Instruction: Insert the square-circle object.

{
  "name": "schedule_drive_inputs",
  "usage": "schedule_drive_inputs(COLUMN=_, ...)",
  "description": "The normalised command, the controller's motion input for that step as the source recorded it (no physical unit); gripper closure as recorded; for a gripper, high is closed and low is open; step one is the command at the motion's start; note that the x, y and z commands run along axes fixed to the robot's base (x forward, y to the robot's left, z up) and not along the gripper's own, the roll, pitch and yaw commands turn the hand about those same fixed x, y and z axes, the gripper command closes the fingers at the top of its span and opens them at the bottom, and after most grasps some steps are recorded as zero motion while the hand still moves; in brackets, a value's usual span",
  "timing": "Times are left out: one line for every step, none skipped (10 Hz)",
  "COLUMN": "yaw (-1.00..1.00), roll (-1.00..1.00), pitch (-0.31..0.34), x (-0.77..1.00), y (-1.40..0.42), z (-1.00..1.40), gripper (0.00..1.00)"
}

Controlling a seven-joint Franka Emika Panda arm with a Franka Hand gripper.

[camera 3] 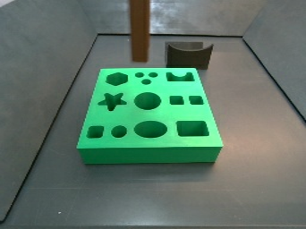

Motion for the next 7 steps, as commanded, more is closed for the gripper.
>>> schedule_drive_inputs(yaw=-0.72, roll=0.00, pitch=-0.197, x=-0.23, y=-0.43, z=-0.89, gripper=1.00)
schedule_drive_inputs(yaw=-0.79, roll=0.00, pitch=-0.204, x=-0.19, y=-0.38, z=-0.85, gripper=1.00)
schedule_drive_inputs(yaw=-0.77, roll=0.00, pitch=-0.201, x=-0.20, y=-0.39, z=-0.85, gripper=1.00)
schedule_drive_inputs(yaw=-0.77, roll=0.00, pitch=-0.166, x=-0.17, y=-0.39, z=-0.80, gripper=1.00)
schedule_drive_inputs(yaw=-0.91, roll=0.00, pitch=-0.080, x=-0.04, y=-0.26, z=-0.62, gripper=1.00)
schedule_drive_inputs(yaw=-1.00, roll=0.00, pitch=0.000, x=0.00, y=-0.03, z=-0.51, gripper=1.00)
schedule_drive_inputs(yaw=-1.00, roll=0.00, pitch=0.000, x=0.00, y=0.00, z=-0.45, gripper=1.00)
